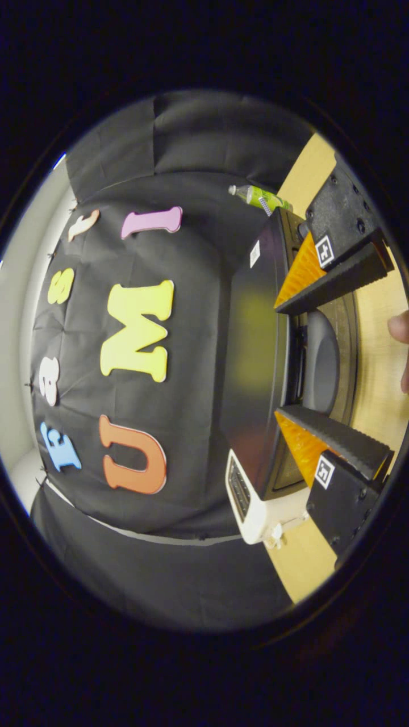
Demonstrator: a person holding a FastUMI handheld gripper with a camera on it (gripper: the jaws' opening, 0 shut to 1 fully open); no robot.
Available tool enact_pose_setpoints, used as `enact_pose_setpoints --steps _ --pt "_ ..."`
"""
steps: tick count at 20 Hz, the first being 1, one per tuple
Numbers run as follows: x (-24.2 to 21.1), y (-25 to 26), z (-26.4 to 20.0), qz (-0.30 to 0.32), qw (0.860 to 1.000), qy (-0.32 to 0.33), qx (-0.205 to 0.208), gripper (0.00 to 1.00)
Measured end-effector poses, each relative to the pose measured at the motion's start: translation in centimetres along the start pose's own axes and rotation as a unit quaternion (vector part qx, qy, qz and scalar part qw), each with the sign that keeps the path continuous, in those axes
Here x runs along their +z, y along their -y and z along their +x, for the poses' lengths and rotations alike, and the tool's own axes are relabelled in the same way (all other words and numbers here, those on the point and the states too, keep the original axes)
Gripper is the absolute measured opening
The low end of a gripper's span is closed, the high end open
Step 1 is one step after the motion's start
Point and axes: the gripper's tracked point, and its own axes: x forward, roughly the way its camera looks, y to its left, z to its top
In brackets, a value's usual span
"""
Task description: Open the toaster oven, put the food inside, and close the toaster oven door.
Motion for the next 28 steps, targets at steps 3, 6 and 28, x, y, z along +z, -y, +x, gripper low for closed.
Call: enact_pose_setpoints --steps 3,6,28 --pt "-0.7 -0.1 0.3 0.043 0.999 -0.001 0.013 1.00" --pt "-1.3 -0.2 -1.3 0.035 0.999 -0.004 0.014 1.00" --pt "-11.6 0.1 -12.1 0.076 0.974 -0.203 0.059 0.96"
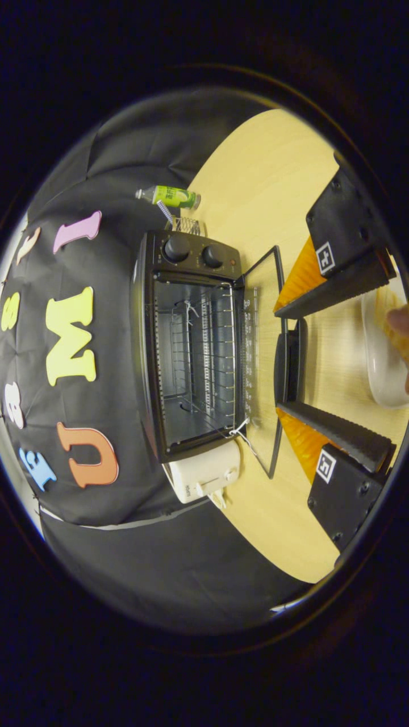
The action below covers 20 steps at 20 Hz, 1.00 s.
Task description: Open the toaster oven, put the food inside, and close the toaster oven door.
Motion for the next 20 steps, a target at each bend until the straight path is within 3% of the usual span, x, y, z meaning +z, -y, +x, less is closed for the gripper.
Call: enact_pose_setpoints --steps 7,14,20 --pt "-0.4 0.7 -1.1 -0.006 1.000 -0.012 -0.004 0.96" --pt "-5.0 3.2 -10.2 -0.025 0.997 -0.036 -0.057 0.98" --pt "-8.9 2.9 -11.6 0.005 0.997 -0.059 -0.056 0.98"
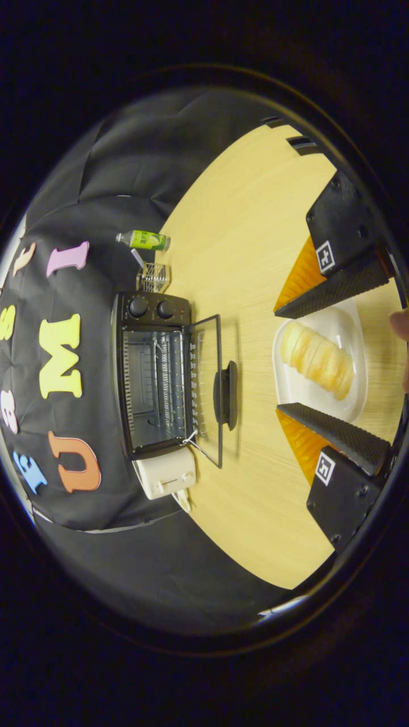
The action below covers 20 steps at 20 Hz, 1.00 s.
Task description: Open the toaster oven, put the food inside, and close the toaster oven door.
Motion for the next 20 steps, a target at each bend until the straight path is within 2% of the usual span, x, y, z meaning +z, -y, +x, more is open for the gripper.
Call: enact_pose_setpoints --steps 3,6,11,16,20 --pt "-1.9 0.4 0.9 0.003 1.000 -0.018 -0.011 0.98" --pt "-3.6 0.4 1.7 0.031 0.999 -0.036 -0.015 0.98" --pt "-4.7 0.7 2.5 0.060 0.997 -0.047 -0.018 0.97" --pt "-5.1 0.8 3.2 0.067 0.996 -0.059 -0.020 0.91" --pt "-5.2 0.6 2.8 0.070 0.996 -0.061 -0.020 0.64"
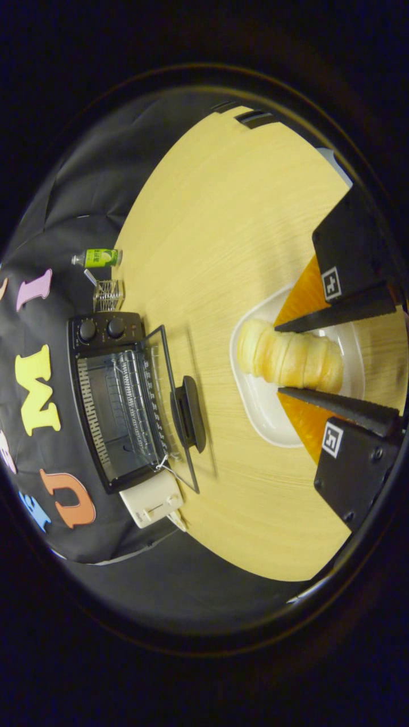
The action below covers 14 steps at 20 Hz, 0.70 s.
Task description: Open the toaster oven, put the food inside, and close the toaster oven door.
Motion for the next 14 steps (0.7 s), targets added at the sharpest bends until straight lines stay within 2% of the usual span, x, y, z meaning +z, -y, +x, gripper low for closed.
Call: enact_pose_setpoints --steps 4,9,14 --pt "1.5 -1.0 -1.6 0.021 0.999 0.016 0.023 0.42" --pt "8.1 -2.5 -3.4 0.028 0.995 0.076 0.051 0.38" --pt "15.8 -4.9 -1.2 0.060 0.988 0.110 0.095 0.38"
